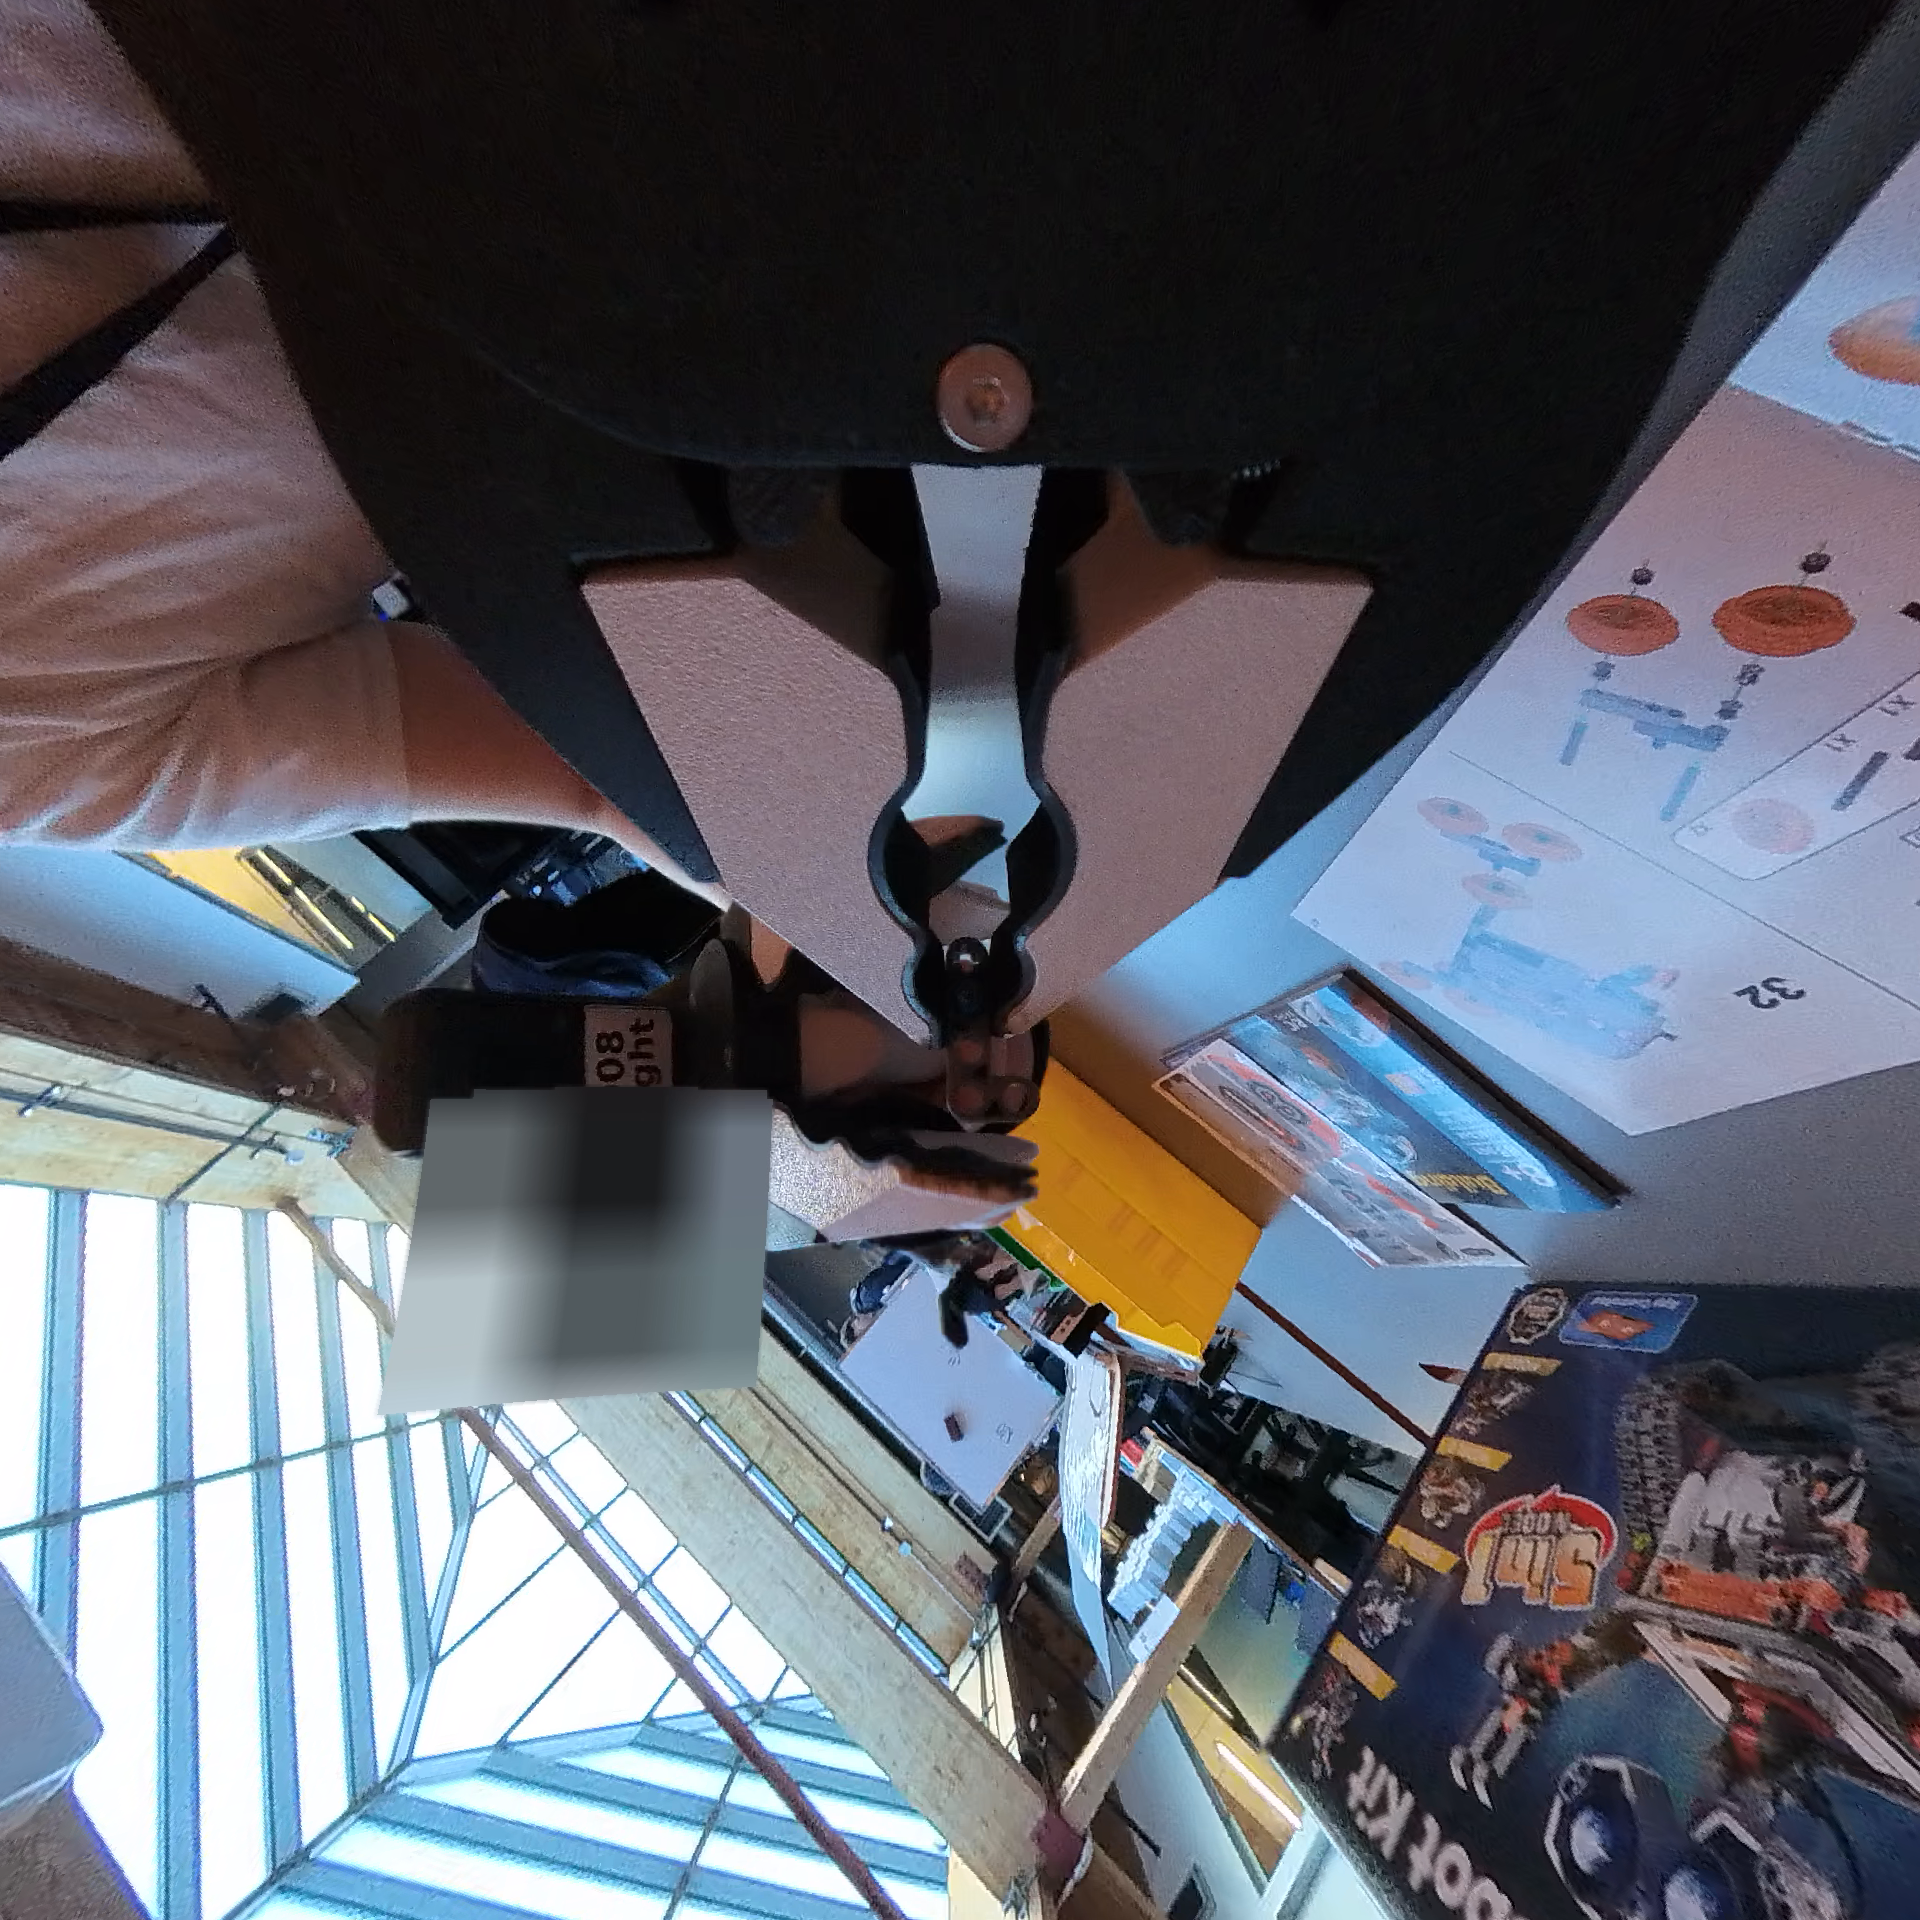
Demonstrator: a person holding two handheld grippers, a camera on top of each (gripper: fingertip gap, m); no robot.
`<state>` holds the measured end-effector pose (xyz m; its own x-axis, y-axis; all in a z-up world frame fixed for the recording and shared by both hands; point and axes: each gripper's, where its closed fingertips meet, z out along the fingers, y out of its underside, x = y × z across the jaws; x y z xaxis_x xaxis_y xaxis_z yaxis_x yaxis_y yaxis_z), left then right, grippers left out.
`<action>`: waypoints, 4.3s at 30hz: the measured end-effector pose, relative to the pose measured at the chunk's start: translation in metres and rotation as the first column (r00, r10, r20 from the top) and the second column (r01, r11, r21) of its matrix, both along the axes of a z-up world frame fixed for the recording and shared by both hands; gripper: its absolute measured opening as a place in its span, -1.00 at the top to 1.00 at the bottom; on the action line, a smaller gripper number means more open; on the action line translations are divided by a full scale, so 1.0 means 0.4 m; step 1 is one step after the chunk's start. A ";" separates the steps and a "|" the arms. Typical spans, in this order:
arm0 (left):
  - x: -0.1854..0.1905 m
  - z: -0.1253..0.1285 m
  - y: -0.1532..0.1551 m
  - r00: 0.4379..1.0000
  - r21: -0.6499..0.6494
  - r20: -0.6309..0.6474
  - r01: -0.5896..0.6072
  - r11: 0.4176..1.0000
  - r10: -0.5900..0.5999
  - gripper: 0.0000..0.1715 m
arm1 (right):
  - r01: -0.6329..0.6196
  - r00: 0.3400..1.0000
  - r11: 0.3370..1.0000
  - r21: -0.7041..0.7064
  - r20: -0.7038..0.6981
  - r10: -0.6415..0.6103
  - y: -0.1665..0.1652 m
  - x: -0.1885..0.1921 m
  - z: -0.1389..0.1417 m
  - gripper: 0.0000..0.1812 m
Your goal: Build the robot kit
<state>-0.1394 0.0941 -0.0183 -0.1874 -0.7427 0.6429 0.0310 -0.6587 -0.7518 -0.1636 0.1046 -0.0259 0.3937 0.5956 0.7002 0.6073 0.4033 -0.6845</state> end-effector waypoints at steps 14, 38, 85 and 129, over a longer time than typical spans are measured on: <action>0.011 -0.024 -0.024 0.993 0.003 -0.037 0.111 0.994 -0.111 0.95 | -0.022 0.999 1.000 0.010 -0.031 0.022 0.008 0.006 -0.016 0.60; -0.038 -0.045 -0.001 0.990 -0.037 -0.077 0.116 0.993 -0.119 0.96 | -0.016 0.975 0.800 -0.600 0.168 0.145 -0.207 0.058 -0.320 1.00; 0.011 -0.142 -0.040 0.956 -0.068 -0.245 0.148 0.987 -0.160 0.96 | 0.156 0.983 0.638 -0.754 0.055 -0.176 -0.155 0.160 -0.338 0.32; 0.105 -0.190 0.042 0.953 -0.104 -0.298 -0.096 0.990 0.061 0.95 | 0.219 0.968 0.835 -0.505 0.006 -0.250 0.021 0.210 -0.216 0.58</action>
<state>-0.0976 0.1109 -0.0943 0.0782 -0.6644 0.7433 -0.1243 -0.7463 -0.6539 -0.0794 0.1131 -0.1124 0.5965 0.7422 0.3055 0.5930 -0.1512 -0.7909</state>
